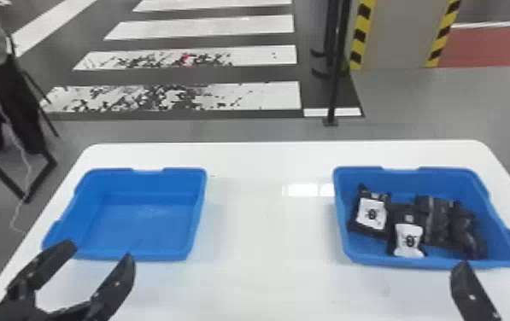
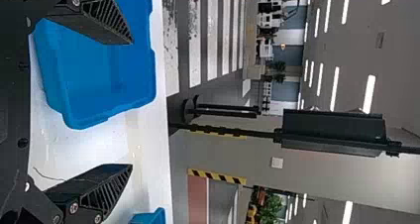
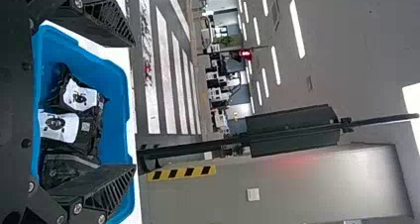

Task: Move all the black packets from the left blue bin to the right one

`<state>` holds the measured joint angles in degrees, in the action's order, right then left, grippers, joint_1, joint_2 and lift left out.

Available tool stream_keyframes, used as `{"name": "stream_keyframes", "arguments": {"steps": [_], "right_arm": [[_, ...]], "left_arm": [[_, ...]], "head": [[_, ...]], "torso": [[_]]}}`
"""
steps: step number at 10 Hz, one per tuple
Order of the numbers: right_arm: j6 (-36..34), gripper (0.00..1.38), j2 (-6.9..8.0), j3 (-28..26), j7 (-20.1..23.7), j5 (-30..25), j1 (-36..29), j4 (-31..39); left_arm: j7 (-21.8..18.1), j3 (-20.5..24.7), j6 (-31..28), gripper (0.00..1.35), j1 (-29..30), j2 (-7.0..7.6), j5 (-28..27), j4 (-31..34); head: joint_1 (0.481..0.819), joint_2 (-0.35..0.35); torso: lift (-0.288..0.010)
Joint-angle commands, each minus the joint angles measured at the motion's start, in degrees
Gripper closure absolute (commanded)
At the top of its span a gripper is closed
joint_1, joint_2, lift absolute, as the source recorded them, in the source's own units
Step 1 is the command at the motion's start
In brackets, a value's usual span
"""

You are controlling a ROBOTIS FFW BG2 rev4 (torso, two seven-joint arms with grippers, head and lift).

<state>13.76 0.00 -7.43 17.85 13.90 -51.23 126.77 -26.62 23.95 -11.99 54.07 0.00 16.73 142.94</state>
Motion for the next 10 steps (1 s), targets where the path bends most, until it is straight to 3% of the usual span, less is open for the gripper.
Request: {"name": "stream_keyframes", "arguments": {"steps": [1, 10], "right_arm": [[-0.8, 0.17, 0.05, 0.0, 0.0, -0.3, -0.1, 0.3], [-1.9, 0.17, 0.05, 0.1, 0.0, 0.5, -0.2, 0.8]], "left_arm": [[0.0, 0.0, -0.2, 0.16, 0.1, -0.15, 0.2, 0.0], [0.0, -0.3, -0.8, 0.16, -0.4, -0.15, 0.6, -0.1]], "head": [[0.695, 0.105], [0.695, 0.106]], "torso": [[-0.138], [-0.138]]}}
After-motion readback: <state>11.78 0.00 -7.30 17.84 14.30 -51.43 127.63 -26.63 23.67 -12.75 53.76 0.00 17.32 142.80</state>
